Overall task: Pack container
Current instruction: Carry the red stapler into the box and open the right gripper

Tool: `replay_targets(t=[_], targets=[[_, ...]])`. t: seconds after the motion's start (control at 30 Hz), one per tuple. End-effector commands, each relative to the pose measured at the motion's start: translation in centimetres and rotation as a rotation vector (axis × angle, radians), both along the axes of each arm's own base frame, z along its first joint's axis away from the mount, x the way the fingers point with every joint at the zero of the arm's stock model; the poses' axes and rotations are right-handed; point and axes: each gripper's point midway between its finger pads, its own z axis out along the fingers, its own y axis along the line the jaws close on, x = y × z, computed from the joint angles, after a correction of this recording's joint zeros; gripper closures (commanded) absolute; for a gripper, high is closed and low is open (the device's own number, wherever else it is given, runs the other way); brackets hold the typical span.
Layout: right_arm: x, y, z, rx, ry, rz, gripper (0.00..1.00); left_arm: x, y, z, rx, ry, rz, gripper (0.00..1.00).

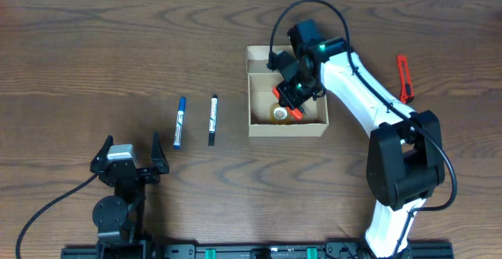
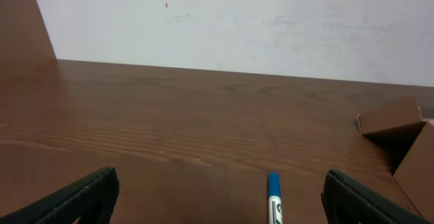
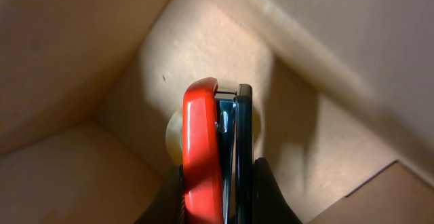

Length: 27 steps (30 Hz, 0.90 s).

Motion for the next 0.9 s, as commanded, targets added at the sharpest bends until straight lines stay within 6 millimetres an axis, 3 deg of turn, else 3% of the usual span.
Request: replay_targets(t=[0.0, 0.23, 0.4, 0.47, 0.87], targets=[[-0.93, 0.26, -1.08, -0.004, 0.023, 0.013, 0.98, -0.14, -0.12, -1.69, -0.008, 0.057, -0.007, 0.05], [-1.17, 0.14, -1.71, -0.006, 0.026, 0.012, 0.98, -0.14, -0.13, -1.69, -0.008, 0.057, -0.008, 0.05], [-1.17, 0.15, -1.71, -0.006, 0.026, 0.013, 0.82, -0.14, -0.13, -1.69, -0.008, 0.057, -0.008, 0.05], [-1.16, 0.14, -1.71, -0.006, 0.026, 0.012, 0.7, -0.14, -0.12, -1.69, -0.008, 0.057, -0.007, 0.05], [-0.59, 0.37, -0.96, 0.001, 0.012, 0.005, 0.55, -0.14, -0.12, -1.69, -0.008, 0.057, -0.007, 0.05]])
